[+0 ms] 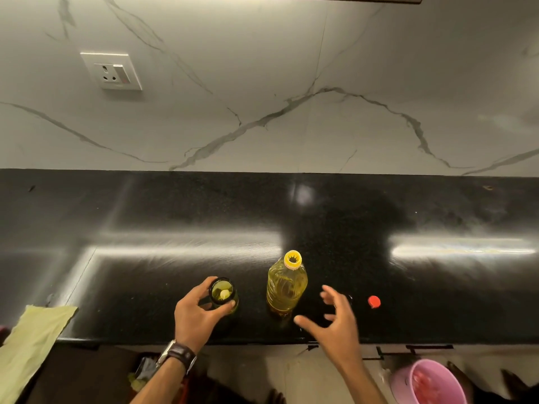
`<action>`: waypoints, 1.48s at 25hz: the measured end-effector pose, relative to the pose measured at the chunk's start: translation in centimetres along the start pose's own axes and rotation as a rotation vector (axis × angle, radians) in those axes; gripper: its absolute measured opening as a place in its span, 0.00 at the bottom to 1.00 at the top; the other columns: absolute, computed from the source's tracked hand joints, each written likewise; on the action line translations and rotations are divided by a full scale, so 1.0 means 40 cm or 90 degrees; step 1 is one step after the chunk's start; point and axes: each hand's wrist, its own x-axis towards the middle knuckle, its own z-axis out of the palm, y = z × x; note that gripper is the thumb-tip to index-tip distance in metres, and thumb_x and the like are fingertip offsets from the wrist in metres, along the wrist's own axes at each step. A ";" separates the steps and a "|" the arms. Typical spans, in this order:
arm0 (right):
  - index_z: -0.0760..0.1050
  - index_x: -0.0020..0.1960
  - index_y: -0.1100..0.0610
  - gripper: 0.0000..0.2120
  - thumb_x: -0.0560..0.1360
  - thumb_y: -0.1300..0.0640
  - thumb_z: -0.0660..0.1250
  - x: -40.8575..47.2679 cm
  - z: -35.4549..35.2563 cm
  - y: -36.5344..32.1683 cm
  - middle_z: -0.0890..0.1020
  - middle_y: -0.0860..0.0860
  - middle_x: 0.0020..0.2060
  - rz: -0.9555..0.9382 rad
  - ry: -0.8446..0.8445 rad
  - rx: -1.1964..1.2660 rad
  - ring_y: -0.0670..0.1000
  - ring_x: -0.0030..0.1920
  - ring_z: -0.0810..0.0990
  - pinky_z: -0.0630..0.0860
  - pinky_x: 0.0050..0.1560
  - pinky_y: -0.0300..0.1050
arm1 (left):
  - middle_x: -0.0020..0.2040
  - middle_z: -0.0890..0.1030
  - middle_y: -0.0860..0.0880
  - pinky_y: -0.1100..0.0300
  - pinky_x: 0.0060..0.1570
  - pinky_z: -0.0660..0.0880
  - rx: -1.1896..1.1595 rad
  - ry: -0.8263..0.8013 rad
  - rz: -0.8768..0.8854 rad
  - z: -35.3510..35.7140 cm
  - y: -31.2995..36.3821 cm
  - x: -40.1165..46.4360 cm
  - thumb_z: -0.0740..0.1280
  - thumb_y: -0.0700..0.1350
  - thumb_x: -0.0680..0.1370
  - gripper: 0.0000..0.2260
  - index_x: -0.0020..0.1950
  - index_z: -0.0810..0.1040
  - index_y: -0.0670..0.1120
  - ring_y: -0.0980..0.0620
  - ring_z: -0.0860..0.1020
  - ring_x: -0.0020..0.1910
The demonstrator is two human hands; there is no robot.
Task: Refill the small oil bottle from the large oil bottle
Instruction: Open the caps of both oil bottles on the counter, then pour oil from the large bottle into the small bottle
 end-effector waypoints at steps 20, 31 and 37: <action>0.71 0.62 0.33 0.36 0.59 0.41 0.84 0.012 0.078 -0.166 0.82 0.37 0.55 -0.144 -0.036 0.070 0.41 0.56 0.82 0.79 0.49 0.30 | 0.59 0.83 0.60 0.58 0.60 0.81 -0.021 -0.033 -0.018 -0.016 -0.028 0.025 0.84 0.49 0.66 0.33 0.69 0.79 0.53 0.62 0.81 0.59; 0.62 0.62 0.23 0.43 0.56 0.42 0.82 -0.092 0.118 -0.143 0.74 0.27 0.59 -0.119 -0.218 -0.133 0.33 0.60 0.76 0.74 0.50 0.23 | 0.58 0.83 0.59 0.55 0.55 0.83 -0.021 -0.021 0.025 -0.017 -0.032 0.023 0.81 0.56 0.67 0.31 0.68 0.78 0.57 0.61 0.81 0.58; 0.60 0.62 0.22 0.43 0.55 0.40 0.80 -0.070 0.103 -0.155 0.78 0.33 0.53 -0.090 -0.191 -0.213 0.29 0.58 0.74 0.73 0.44 0.28 | 0.59 0.83 0.58 0.55 0.55 0.83 -0.004 -0.014 0.039 -0.017 -0.033 0.021 0.82 0.53 0.68 0.31 0.69 0.78 0.55 0.60 0.81 0.58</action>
